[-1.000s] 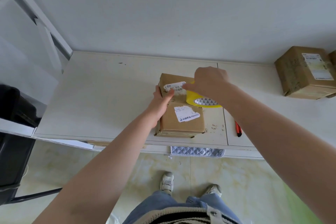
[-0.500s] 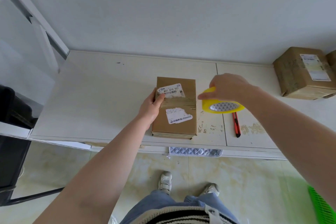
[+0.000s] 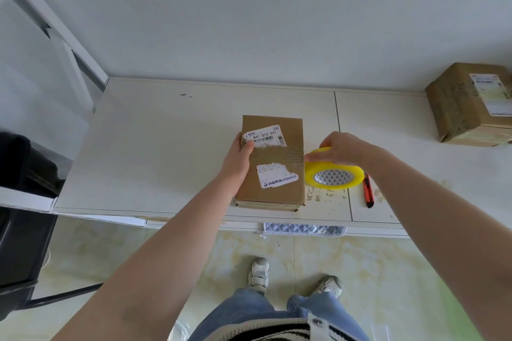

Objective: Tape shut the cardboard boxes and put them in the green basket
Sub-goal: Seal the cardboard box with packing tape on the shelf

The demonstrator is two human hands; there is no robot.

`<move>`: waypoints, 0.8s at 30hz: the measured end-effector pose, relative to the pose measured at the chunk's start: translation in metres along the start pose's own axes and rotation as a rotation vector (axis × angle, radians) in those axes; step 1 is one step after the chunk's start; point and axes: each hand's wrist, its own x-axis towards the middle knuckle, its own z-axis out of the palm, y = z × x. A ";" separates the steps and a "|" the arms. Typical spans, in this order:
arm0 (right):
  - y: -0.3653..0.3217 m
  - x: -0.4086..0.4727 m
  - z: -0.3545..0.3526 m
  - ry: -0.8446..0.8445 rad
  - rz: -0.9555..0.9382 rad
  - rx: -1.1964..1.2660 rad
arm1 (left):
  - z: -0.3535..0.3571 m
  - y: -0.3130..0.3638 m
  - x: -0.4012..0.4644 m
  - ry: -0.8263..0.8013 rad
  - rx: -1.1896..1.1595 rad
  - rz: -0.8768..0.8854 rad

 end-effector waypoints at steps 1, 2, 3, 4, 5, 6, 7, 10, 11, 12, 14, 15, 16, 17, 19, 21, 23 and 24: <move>0.000 0.001 0.000 -0.004 0.000 -0.006 | 0.002 -0.003 0.000 0.011 0.067 0.012; 0.000 0.002 0.001 -0.006 0.000 -0.011 | 0.003 -0.004 -0.001 0.028 0.111 0.017; 0.000 0.003 0.001 -0.005 0.002 -0.013 | 0.003 -0.005 0.000 0.053 0.131 0.018; -0.001 0.003 0.002 0.001 0.005 -0.011 | 0.002 -0.003 0.001 0.071 0.147 0.015; -0.001 0.003 0.002 0.011 0.008 -0.007 | 0.001 -0.001 0.003 0.073 0.159 0.003; -0.002 0.002 0.002 0.018 0.006 -0.005 | 0.000 0.001 0.004 0.059 0.153 -0.026; -0.002 0.001 0.002 0.021 0.004 -0.002 | -0.001 0.001 0.004 0.033 0.121 -0.076; 0.001 -0.006 0.007 0.021 -0.011 0.008 | -0.004 0.005 -0.003 -0.015 0.087 -0.155; 0.002 -0.009 0.009 0.031 -0.012 0.016 | -0.003 0.007 -0.003 0.010 0.192 -0.095; 0.002 -0.012 0.011 0.048 -0.008 0.027 | 0.000 0.008 -0.001 0.085 0.372 -0.012; 0.002 -0.016 0.013 0.077 0.001 0.047 | 0.015 0.015 -0.001 0.287 0.720 0.080; 0.002 -0.018 0.014 0.085 0.004 0.050 | 0.025 0.020 -0.004 0.324 0.796 0.093; 0.002 -0.019 0.014 0.092 0.008 0.046 | 0.037 0.024 -0.007 0.310 0.845 0.099; 0.001 -0.021 0.015 0.100 0.012 0.038 | 0.048 0.024 -0.011 0.267 0.895 0.103; 0.001 -0.022 0.016 0.110 0.014 0.023 | 0.064 0.022 -0.017 0.189 0.996 0.087; 0.004 -0.025 0.015 0.063 -0.022 0.028 | 0.066 0.021 -0.019 0.168 1.016 0.050; 0.013 -0.029 0.010 -0.034 -0.079 0.138 | 0.064 0.021 -0.015 0.176 0.998 0.034; 0.019 -0.032 0.006 -0.056 -0.096 0.205 | 0.063 0.021 -0.014 0.177 0.997 0.037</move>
